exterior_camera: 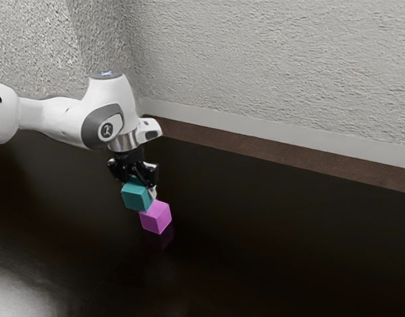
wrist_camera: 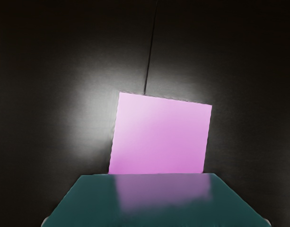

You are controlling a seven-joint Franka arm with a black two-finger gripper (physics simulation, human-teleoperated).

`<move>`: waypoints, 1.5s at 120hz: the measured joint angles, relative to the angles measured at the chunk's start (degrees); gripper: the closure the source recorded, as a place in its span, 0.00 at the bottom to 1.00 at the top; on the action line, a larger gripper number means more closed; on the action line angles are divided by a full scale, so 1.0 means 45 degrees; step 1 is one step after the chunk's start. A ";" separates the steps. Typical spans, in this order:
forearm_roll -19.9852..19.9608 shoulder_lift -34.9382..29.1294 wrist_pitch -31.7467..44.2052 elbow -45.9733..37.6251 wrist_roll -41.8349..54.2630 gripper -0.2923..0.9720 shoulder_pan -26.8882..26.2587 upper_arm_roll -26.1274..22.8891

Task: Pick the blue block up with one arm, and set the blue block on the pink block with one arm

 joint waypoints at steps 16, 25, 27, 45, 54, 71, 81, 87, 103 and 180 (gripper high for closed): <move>0.0016 0.0962 -0.0106 0.0918 0.0310 0.53 -0.0141 0.0001; -0.0004 0.1161 -0.0142 0.1069 0.0472 0.53 -0.0115 0.0005; -0.0007 0.1216 -0.0149 0.1105 0.0506 0.53 -0.0110 0.0006; -0.0047 0.1706 -0.0186 0.1434 0.0818 0.53 -0.0101 0.0024; -0.0053 0.1846 -0.0196 0.1576 0.0957 0.53 -0.0099 0.0030; -0.0040 0.2258 -0.0204 0.1965 0.1179 0.53 -0.0119 0.0031; -0.0045 0.2377 -0.0202 0.2003 0.1289 0.53 -0.0135 0.0033; -0.0046 0.2409 -0.0200 0.2009 0.1346 0.53 -0.0151 0.0033; -0.0060 0.2463 -0.0195 0.2013 0.1479 0.52 -0.0147 0.0032; -0.0802 -0.2987 -0.3062 0.2125 0.3169 0.25 -0.0683 -0.0155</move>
